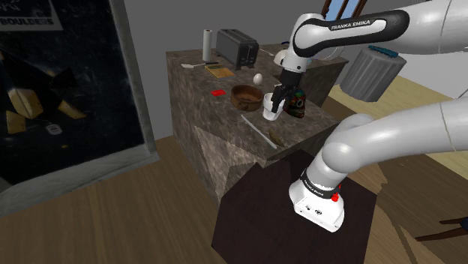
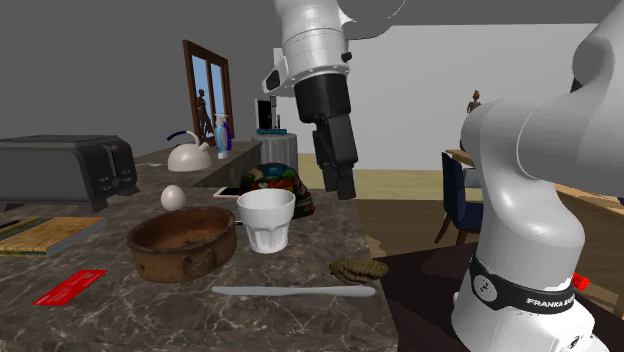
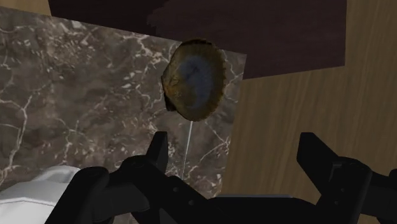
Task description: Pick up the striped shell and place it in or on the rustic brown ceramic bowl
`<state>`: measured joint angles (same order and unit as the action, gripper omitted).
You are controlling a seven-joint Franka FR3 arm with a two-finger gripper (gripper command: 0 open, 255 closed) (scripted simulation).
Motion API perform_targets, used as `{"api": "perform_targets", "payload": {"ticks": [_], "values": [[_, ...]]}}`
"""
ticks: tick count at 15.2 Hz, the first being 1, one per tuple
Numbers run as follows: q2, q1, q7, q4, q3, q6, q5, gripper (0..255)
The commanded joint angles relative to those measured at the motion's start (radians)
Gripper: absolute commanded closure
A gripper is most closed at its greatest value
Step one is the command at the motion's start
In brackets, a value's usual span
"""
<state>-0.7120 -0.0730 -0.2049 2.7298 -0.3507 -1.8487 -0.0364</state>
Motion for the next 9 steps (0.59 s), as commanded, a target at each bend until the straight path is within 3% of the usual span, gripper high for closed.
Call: {"api": "perform_targets", "payload": {"ticks": [1,5,9], "values": [[0.062,-0.001,-0.052,0.025,-0.053,-0.074,0.001,0],[0.185,0.012,-0.151,0.054,-0.145,-0.195,0.023,0],[0.212,0.022,-0.159,0.094,-0.151,-0.261,0.031,0]]}}
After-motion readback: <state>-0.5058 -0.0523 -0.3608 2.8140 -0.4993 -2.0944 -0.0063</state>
